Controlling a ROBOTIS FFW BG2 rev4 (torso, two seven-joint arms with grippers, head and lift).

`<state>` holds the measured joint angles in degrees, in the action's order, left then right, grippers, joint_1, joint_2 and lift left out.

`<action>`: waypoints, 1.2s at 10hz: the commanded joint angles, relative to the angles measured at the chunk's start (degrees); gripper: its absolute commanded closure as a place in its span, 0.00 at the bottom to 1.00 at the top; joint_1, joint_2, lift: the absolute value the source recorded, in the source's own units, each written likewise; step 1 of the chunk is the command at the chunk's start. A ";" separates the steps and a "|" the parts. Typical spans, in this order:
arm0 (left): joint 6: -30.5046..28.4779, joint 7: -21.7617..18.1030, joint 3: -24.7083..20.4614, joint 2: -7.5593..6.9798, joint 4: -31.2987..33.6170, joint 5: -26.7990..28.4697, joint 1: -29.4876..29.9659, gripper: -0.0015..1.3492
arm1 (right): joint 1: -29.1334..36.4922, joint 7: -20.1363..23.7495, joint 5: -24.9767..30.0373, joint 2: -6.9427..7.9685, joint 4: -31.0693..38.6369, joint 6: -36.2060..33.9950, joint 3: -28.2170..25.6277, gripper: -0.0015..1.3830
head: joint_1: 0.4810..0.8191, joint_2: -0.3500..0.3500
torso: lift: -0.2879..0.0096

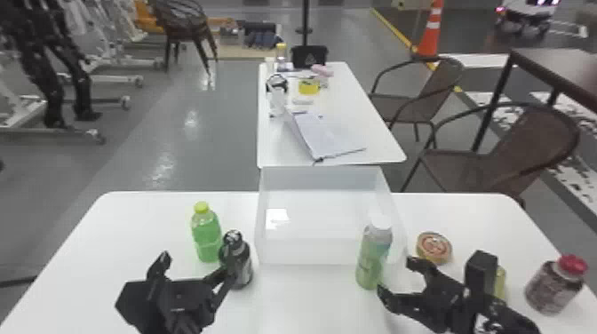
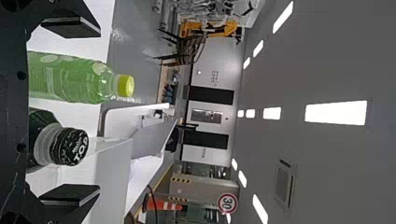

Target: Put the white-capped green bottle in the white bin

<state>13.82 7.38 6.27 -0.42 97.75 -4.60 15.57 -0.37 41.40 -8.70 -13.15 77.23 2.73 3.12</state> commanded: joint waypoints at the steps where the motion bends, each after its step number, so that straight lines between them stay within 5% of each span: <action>1: 0.07 0.00 0.14 -0.20 -0.10 -0.23 -0.02 0.09 | -1.65 0.00 -0.26 -0.38 -1.90 0.79 2.15 0.19 | 0.20 0.50 | 0.63; 12: 0.86 0.00 1.20 -1.25 -1.24 -2.69 -0.46 0.09 | -6.84 -2.46 -0.97 -0.65 -9.38 4.74 7.25 0.20 | 0.20 0.50 | 0.63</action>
<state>14.56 7.38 7.40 -1.63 96.61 -7.18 15.14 -7.08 38.98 -9.60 -13.91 68.23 7.30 10.32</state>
